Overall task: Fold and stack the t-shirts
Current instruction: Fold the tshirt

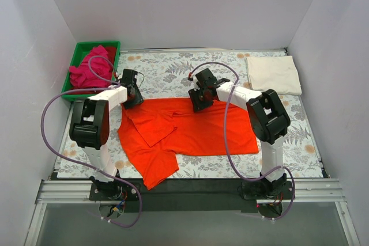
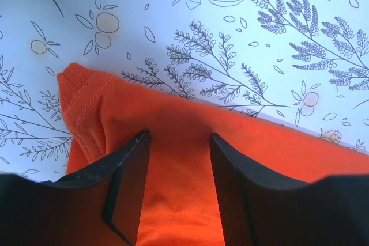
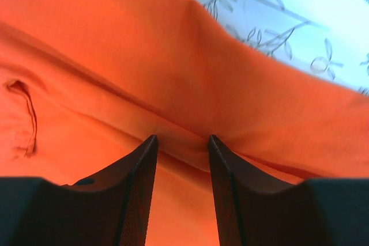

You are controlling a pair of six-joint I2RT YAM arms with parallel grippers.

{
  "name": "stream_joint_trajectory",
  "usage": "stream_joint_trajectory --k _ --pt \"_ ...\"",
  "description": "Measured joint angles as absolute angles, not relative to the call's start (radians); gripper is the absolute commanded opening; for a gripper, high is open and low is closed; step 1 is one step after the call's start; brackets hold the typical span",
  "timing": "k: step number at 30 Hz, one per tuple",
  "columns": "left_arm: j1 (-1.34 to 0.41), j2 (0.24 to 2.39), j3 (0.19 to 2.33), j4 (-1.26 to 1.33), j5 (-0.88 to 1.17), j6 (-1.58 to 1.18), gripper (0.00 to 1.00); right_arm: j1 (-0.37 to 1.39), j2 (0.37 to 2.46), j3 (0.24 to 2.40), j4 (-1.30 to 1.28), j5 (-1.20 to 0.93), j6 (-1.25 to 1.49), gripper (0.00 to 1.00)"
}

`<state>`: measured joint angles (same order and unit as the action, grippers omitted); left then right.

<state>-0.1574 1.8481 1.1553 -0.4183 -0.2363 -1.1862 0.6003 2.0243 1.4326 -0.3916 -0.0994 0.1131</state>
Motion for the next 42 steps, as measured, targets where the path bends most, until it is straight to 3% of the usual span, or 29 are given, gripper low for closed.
stream_joint_trajectory --k 21,31,42 --pt "-0.139 1.861 1.178 -0.441 -0.235 -1.206 0.44 0.593 1.88 1.291 -0.473 -0.064 0.157 0.41" --pt "-0.121 1.862 1.179 -0.441 -0.226 -1.213 0.45 0.263 1.824 1.291 -0.4 -0.055 0.138 0.4" --pt "-0.067 1.9 1.229 -0.439 -0.183 -1.25 0.48 0.151 1.988 1.343 -0.254 -0.056 0.144 0.41"
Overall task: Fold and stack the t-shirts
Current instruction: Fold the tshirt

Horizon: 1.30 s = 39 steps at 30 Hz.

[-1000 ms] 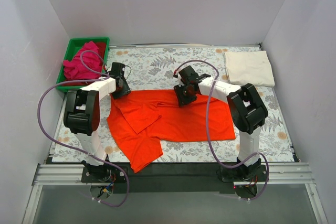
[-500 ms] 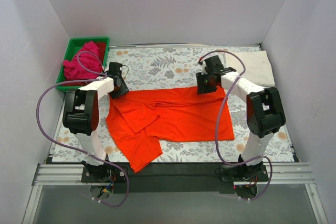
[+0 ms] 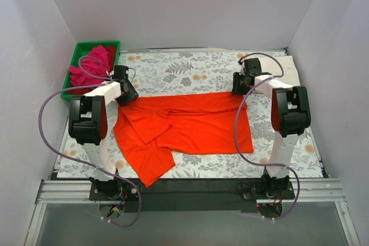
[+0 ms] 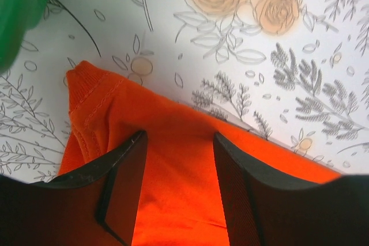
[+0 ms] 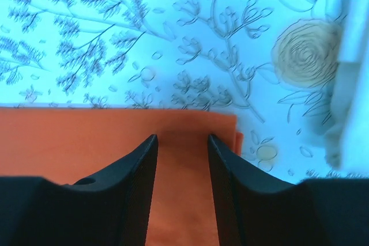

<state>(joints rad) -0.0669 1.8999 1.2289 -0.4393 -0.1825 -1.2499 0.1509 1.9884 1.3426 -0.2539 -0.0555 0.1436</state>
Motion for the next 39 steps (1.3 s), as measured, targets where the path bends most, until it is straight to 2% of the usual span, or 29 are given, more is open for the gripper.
stream_joint_trajectory --k 7,12,14,21,32,39 --pt "-0.043 1.974 1.334 -0.437 -0.138 -1.265 0.54 0.084 2.061 1.435 -0.228 -0.063 0.141 0.42" --pt "-0.039 1.957 1.325 -0.435 -0.095 -1.264 0.6 0.097 1.982 1.368 -0.234 -0.047 0.128 0.4" --pt "-0.037 1.919 1.297 -0.443 -0.082 -1.264 0.61 0.12 1.926 1.324 -0.236 -0.04 0.128 0.33" --pt "-0.035 1.656 1.209 -0.445 -0.026 -1.268 0.61 0.18 1.854 1.192 -0.233 -0.026 0.128 0.26" --pt "-0.035 1.588 1.073 -0.461 0.013 -1.272 0.61 0.181 1.801 1.09 -0.229 0.015 0.139 0.25" --pt "-0.035 1.615 1.084 -0.467 0.012 -1.268 0.61 0.183 1.781 1.106 -0.237 0.046 0.135 0.28"
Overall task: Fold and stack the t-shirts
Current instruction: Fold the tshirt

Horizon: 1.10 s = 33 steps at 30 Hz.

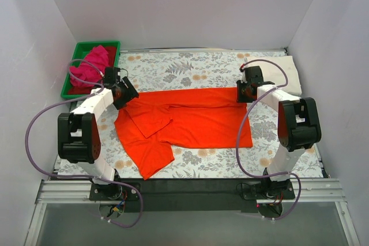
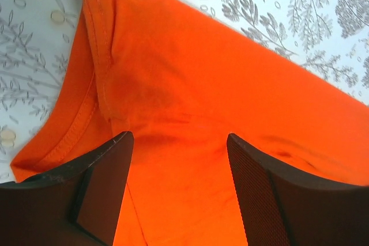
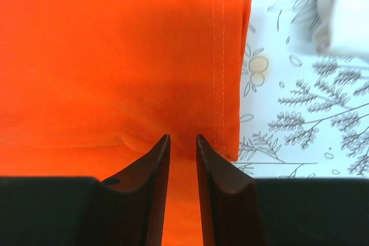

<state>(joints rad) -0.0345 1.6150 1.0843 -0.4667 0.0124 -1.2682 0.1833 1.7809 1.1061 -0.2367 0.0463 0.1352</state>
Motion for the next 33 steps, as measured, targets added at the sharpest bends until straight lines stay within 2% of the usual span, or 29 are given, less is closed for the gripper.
stream_joint_trajectory --k 9,24,29,33 --pt "-0.037 1.826 1.243 -0.465 -0.033 -1.236 0.53 0.184 1.85 1.248 -0.223 0.019 0.131 0.29" --pt "-0.046 1.982 1.354 -0.469 -0.103 -1.227 0.53 0.144 2.043 1.398 -0.217 0.026 0.099 0.32" --pt "-0.052 2.058 1.456 -0.47 -0.107 -1.235 0.54 0.112 2.142 1.537 -0.222 0.023 0.078 0.32" --pt "-0.057 2.14 1.573 -0.467 -0.087 -1.241 0.58 0.089 2.225 1.665 -0.236 0.023 0.063 0.32"
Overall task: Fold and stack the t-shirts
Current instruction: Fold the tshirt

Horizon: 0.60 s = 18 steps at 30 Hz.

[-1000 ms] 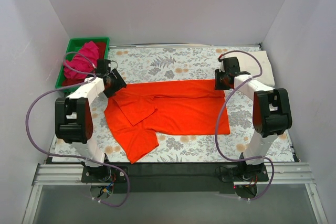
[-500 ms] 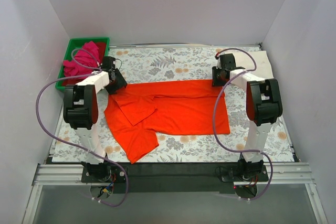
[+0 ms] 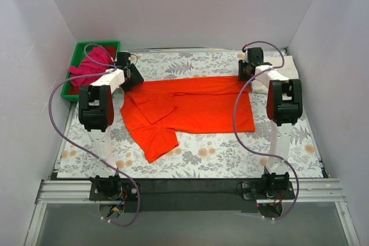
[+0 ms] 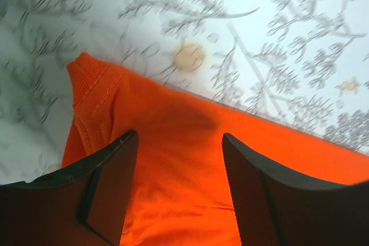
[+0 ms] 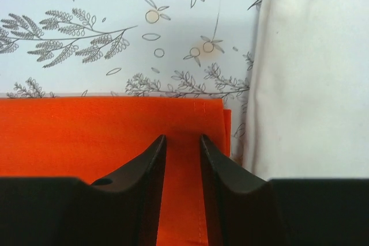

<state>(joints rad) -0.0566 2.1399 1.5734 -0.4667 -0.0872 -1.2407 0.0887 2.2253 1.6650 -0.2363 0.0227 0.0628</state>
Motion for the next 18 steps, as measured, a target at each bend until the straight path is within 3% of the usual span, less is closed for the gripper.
stream_joint_trajectory --k 5,10,14,18 --pt "-0.063 2.173 1.634 -0.476 -0.07 -1.242 0.64 0.08 2.239 1.709 -0.279 0.019 0.041 0.34" --pt "-0.071 2.103 1.6 -0.518 -0.08 -1.245 0.66 0.079 2.168 1.678 -0.322 -0.004 0.043 0.47" --pt "-0.102 1.865 1.464 -0.566 -0.118 -1.282 0.66 0.085 1.971 1.556 -0.332 -0.052 0.068 0.55" --pt "-0.166 1.554 1.285 -0.584 -0.148 -1.329 0.66 0.101 1.716 1.388 -0.329 -0.078 0.111 0.57"
